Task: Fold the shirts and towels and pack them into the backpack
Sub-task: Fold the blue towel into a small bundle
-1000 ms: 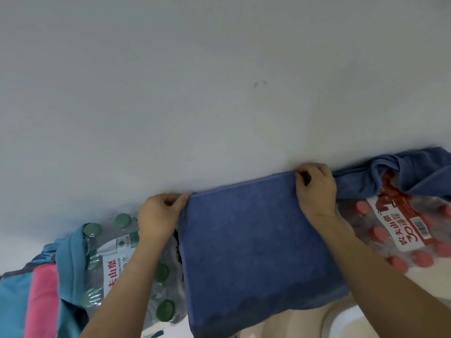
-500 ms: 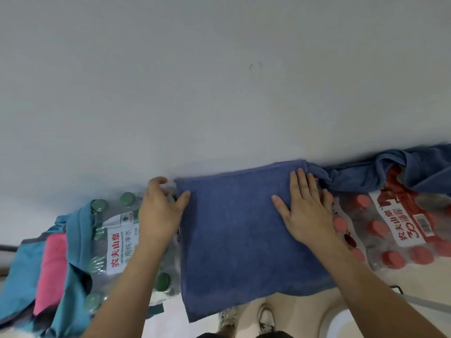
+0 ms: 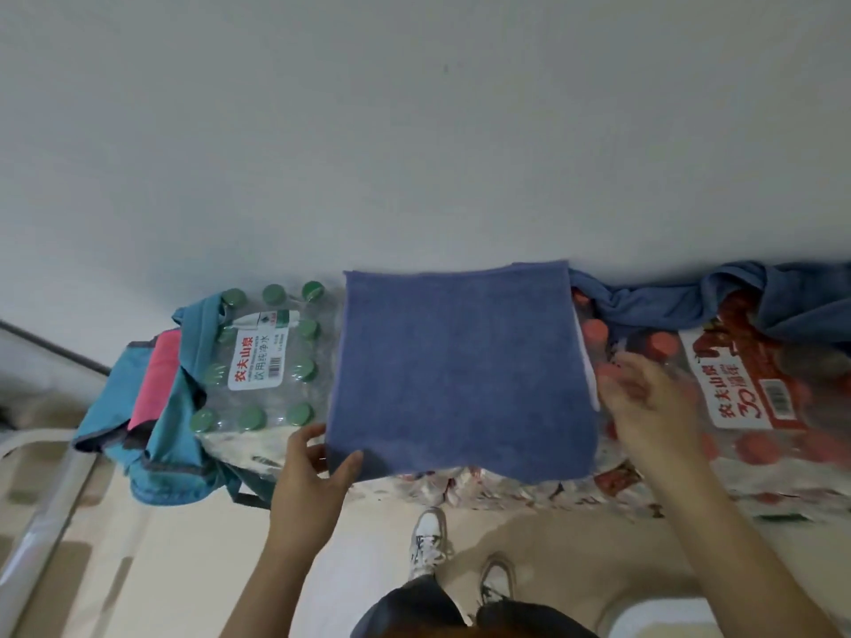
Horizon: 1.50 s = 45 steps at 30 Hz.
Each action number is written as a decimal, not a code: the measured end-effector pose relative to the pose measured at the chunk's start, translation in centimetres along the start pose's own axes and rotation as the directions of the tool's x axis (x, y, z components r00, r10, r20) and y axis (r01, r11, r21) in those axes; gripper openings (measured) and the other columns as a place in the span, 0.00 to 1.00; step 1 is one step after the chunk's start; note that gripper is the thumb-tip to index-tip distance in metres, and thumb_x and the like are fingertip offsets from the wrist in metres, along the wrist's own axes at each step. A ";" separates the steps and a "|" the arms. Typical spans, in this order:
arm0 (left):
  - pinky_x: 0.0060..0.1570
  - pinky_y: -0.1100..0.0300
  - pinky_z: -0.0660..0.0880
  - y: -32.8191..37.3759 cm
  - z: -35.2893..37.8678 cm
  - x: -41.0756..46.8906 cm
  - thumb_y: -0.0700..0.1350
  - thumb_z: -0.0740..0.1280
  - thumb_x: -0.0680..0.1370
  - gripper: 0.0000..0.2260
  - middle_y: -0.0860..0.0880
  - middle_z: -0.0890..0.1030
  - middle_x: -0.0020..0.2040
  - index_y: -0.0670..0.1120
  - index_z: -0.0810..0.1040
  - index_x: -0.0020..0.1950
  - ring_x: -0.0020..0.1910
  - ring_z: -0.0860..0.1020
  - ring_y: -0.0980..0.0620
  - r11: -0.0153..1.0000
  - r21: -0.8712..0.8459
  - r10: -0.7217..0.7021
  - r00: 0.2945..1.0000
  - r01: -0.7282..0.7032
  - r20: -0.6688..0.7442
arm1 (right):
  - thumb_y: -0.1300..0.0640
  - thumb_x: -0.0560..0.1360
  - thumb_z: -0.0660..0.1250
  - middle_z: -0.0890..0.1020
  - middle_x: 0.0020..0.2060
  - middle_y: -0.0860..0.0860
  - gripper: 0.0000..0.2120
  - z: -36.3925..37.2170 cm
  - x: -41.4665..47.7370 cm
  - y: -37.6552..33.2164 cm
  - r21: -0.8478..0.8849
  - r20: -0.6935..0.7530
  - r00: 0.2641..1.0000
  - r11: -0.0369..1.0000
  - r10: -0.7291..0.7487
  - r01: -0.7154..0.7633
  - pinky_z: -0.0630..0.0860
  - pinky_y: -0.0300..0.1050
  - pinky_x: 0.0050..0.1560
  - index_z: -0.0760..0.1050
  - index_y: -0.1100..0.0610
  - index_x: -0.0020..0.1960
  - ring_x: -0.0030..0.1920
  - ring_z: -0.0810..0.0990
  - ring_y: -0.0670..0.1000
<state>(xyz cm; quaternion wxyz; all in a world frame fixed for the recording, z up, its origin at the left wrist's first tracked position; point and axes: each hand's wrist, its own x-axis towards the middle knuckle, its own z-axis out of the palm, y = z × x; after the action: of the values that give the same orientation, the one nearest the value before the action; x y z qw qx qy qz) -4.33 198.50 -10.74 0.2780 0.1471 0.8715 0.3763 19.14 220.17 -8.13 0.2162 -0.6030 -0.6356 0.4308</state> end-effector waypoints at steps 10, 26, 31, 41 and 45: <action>0.36 0.53 0.74 -1.6 -0.1 -1.6 0.34 0.69 0.75 0.11 0.39 0.82 0.42 0.44 0.70 0.51 0.37 0.76 0.42 0.944 -0.315 -0.086 0.994 0.100 0.060 | 0.57 0.77 0.67 0.80 0.47 0.50 0.05 -0.6 -7.0 6.2 0.393 0.197 0.910 0.821 0.365 -0.414 0.74 0.44 0.45 0.75 0.50 0.52 0.46 0.78 0.49; 0.32 0.66 0.76 -3.2 -3.4 0.2 0.31 0.64 0.77 0.09 0.47 0.80 0.30 0.41 0.82 0.47 0.27 0.74 0.53 0.861 -0.503 0.019 0.982 0.079 0.187 | 0.63 0.71 0.74 0.82 0.34 0.57 0.02 1.0 -7.0 6.3 0.442 0.081 0.931 0.825 0.355 -0.353 0.74 0.42 0.34 0.81 0.61 0.41 0.34 0.77 0.52; 0.37 0.67 0.77 -3.6 -3.9 0.7 0.29 0.66 0.74 0.12 0.47 0.84 0.39 0.42 0.82 0.50 0.35 0.79 0.52 0.867 -0.488 0.051 0.956 0.101 0.288 | 0.65 0.70 0.74 0.81 0.37 0.63 0.07 0.0 -7.1 5.8 0.394 0.007 0.940 0.863 0.342 -0.317 0.76 0.46 0.33 0.76 0.65 0.44 0.32 0.77 0.56; 0.33 0.65 0.67 -5.1 -4.8 1.6 0.35 0.75 0.69 0.10 0.52 0.74 0.37 0.44 0.85 0.48 0.34 0.70 0.57 0.552 0.339 0.762 0.626 -0.762 0.167 | 0.71 0.74 0.66 0.83 0.43 0.55 0.11 -0.9 -8.2 5.2 0.404 0.067 0.989 0.903 0.131 -0.146 0.80 0.43 0.44 0.81 0.57 0.43 0.43 0.80 0.54; 0.52 0.61 0.73 -4.5 -6.1 2.1 0.47 0.65 0.75 0.10 0.50 0.80 0.53 0.45 0.84 0.49 0.53 0.76 0.52 0.430 0.264 0.839 0.490 -0.864 0.237 | 0.70 0.69 0.72 0.82 0.46 0.50 0.17 -1.5 -8.2 5.0 -0.150 0.091 0.987 0.978 -0.129 0.142 0.74 0.32 0.44 0.81 0.54 0.53 0.42 0.80 0.46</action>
<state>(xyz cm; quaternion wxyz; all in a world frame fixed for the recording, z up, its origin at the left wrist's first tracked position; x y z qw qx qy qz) -9.91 192.96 -11.38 0.0495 0.6256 0.7189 0.2988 24.68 212.26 -9.33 0.1714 -0.5555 -0.7152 0.3879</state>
